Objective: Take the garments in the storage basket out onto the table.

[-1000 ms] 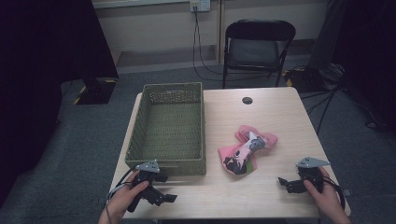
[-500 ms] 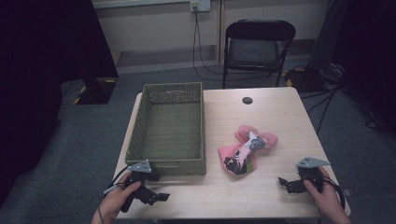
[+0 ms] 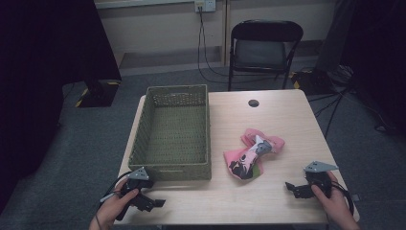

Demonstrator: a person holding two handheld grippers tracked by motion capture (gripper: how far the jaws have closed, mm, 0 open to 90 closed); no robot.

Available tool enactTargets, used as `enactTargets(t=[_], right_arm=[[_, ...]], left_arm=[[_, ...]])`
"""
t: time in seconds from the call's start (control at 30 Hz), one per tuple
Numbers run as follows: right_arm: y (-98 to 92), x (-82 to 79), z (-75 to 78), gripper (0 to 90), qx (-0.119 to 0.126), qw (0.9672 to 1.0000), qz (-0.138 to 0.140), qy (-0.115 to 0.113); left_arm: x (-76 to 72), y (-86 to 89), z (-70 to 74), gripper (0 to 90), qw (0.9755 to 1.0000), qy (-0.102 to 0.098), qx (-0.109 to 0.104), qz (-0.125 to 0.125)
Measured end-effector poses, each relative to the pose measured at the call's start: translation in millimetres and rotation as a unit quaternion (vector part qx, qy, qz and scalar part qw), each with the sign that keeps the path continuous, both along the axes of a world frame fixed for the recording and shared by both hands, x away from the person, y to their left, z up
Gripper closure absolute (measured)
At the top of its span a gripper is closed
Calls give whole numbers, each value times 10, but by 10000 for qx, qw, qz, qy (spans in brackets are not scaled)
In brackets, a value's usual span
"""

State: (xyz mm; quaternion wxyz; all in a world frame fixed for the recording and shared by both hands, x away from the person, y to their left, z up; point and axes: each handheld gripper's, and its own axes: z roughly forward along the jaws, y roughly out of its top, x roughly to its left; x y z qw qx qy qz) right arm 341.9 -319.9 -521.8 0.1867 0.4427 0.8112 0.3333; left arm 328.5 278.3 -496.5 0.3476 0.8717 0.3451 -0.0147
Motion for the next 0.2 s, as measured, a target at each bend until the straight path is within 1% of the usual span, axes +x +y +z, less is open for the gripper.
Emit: enactTargets(t=[0.1,0.2], right_arm=[[0,0,0,0,1,10000,0,1],[0,1,1,0,-1,10000,2,2]], left_arm=[[-3,-6,-26,28,9999,-22,140,20],[-2,-19,-50,28,9990,-135,428,-4]])
